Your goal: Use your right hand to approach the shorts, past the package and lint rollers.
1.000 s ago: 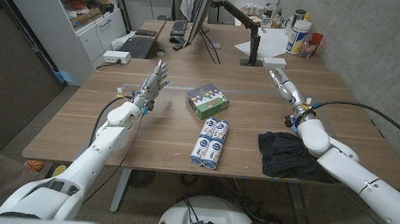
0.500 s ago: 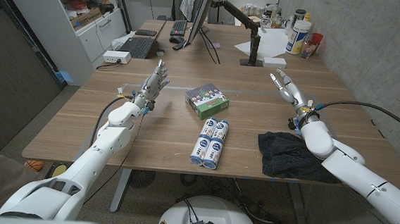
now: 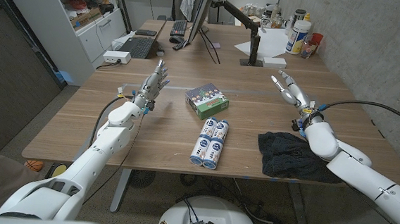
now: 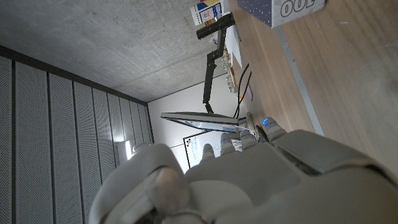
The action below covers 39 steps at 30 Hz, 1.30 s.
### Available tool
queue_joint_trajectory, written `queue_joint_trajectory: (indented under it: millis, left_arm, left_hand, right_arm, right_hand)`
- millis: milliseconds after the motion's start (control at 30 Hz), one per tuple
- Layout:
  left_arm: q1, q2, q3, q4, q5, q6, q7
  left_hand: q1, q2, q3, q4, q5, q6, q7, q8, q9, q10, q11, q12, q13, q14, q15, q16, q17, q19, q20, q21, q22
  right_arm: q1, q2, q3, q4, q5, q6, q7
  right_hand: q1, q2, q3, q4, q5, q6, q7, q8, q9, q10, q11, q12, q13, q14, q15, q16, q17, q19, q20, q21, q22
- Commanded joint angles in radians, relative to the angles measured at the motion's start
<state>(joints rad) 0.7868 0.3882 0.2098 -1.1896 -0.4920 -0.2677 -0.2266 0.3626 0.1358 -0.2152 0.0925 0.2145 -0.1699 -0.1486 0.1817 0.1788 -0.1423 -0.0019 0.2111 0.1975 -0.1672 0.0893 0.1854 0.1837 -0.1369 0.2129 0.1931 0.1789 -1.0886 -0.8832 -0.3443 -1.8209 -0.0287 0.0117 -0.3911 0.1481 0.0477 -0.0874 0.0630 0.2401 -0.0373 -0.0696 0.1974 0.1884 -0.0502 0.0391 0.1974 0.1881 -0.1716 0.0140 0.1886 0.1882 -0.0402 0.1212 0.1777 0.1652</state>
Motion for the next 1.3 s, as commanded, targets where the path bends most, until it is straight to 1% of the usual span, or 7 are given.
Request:
queue_joint_trajectory:
  millis: [33, 200, 333, 700, 733, 833, 1300]
  left_arm:
    - [-0.014, 0.002, 0.007, 0.009, 0.003, 0.003, -0.009]
    - [-0.016, 0.002, 0.008, 0.012, 0.003, 0.0, -0.012]
    - [-0.017, 0.004, 0.006, 0.016, 0.001, -0.004, -0.017]
    - [-0.018, 0.003, 0.002, 0.025, -0.003, -0.009, -0.024]
    - [-0.018, 0.003, 0.001, 0.027, -0.003, -0.011, -0.024]
    - [-0.018, 0.002, 0.0, 0.027, -0.003, -0.011, -0.024]
    - [-0.004, 0.006, 0.005, 0.003, 0.0, -0.001, -0.018]
  left_hand:
    - [0.012, -0.001, 0.005, 0.001, -0.001, -0.009, -0.001, 0.005, 0.003, -0.003, 0.004, 0.0, 0.002, -0.05, 0.002, 0.003, 0.006, -0.003, 0.001, 0.002, 0.004]
    - [0.012, -0.001, 0.005, 0.001, -0.001, -0.008, -0.001, 0.005, 0.003, -0.002, 0.004, 0.001, 0.002, -0.05, 0.002, 0.003, 0.006, -0.004, 0.001, 0.002, 0.004]
    - [0.012, -0.001, 0.005, 0.001, -0.001, -0.005, -0.001, 0.007, 0.003, 0.0, 0.003, 0.002, 0.002, -0.05, 0.003, 0.004, 0.006, -0.004, 0.001, 0.002, 0.004]
    - [0.012, -0.001, 0.006, 0.001, -0.001, -0.005, -0.001, 0.007, 0.003, 0.002, 0.001, 0.003, 0.002, -0.051, 0.002, 0.004, 0.006, -0.005, 0.001, 0.002, 0.004]
    - [0.012, -0.001, 0.006, 0.001, -0.001, -0.005, -0.001, 0.007, 0.003, 0.002, 0.002, 0.003, 0.002, -0.051, 0.002, 0.004, 0.006, -0.005, 0.001, 0.002, 0.004]
    - [0.012, -0.001, 0.006, 0.001, -0.001, -0.004, -0.001, 0.007, 0.003, 0.002, 0.004, 0.003, 0.002, -0.051, 0.002, 0.004, 0.006, -0.006, 0.001, 0.002, 0.004]
    - [0.012, -0.002, 0.006, 0.001, -0.001, -0.001, -0.001, 0.009, 0.002, 0.004, 0.001, 0.005, 0.002, -0.053, 0.005, 0.004, 0.006, -0.006, 0.001, 0.002, 0.004]
  right_arm:
    - [-0.038, -0.051, 0.019, -0.043, -0.009, -0.032, 0.019]
    - [-0.047, -0.063, 0.025, -0.051, -0.004, -0.034, 0.029]
    - [-0.061, -0.1, 0.032, -0.073, -0.016, -0.041, 0.05]
    - [-0.076, -0.144, 0.04, -0.097, -0.028, -0.052, 0.084]
    - [-0.084, -0.162, 0.046, -0.107, -0.033, -0.059, 0.093]
    - [-0.085, -0.162, 0.046, -0.107, -0.033, -0.06, 0.094]
    - [-0.164, -0.248, 0.109, -0.137, -0.049, -0.058, 0.096]
  right_hand:
    - [0.008, 0.0, -0.001, -0.007, -0.001, 0.002, -0.006, 0.003, 0.002, -0.007, -0.002, 0.002, 0.005, -0.05, -0.006, 0.004, 0.004, -0.007, 0.0, 0.005, 0.003]
    - [0.008, 0.0, -0.001, -0.007, -0.001, 0.002, -0.007, 0.003, 0.002, -0.007, -0.001, 0.002, 0.005, -0.05, -0.006, 0.004, 0.005, -0.008, 0.001, 0.005, 0.003]
    - [0.008, 0.0, -0.002, -0.007, -0.002, 0.001, -0.008, 0.003, 0.002, -0.011, -0.003, 0.001, 0.005, -0.053, -0.007, 0.003, 0.005, -0.009, 0.001, 0.005, 0.003]
    - [0.01, 0.001, -0.002, -0.008, -0.003, -0.001, -0.01, 0.001, 0.002, -0.017, -0.007, -0.001, 0.005, -0.055, -0.008, 0.004, 0.005, -0.009, 0.001, 0.005, 0.003]
    - [0.01, 0.001, -0.002, -0.008, -0.003, -0.002, -0.01, 0.001, 0.002, -0.02, -0.005, -0.003, 0.005, -0.055, -0.009, 0.004, 0.005, -0.01, 0.001, 0.005, 0.003]
    - [0.01, 0.001, -0.002, -0.008, -0.003, -0.002, -0.01, 0.001, 0.002, -0.022, -0.006, -0.003, 0.005, -0.055, -0.009, 0.004, 0.005, -0.01, 0.001, 0.006, 0.003]
    - [0.012, 0.002, -0.002, -0.009, -0.004, 0.002, -0.016, 0.002, 0.003, -0.014, -0.018, 0.001, 0.005, -0.046, -0.017, 0.009, 0.005, 0.001, -0.004, 0.01, 0.003]
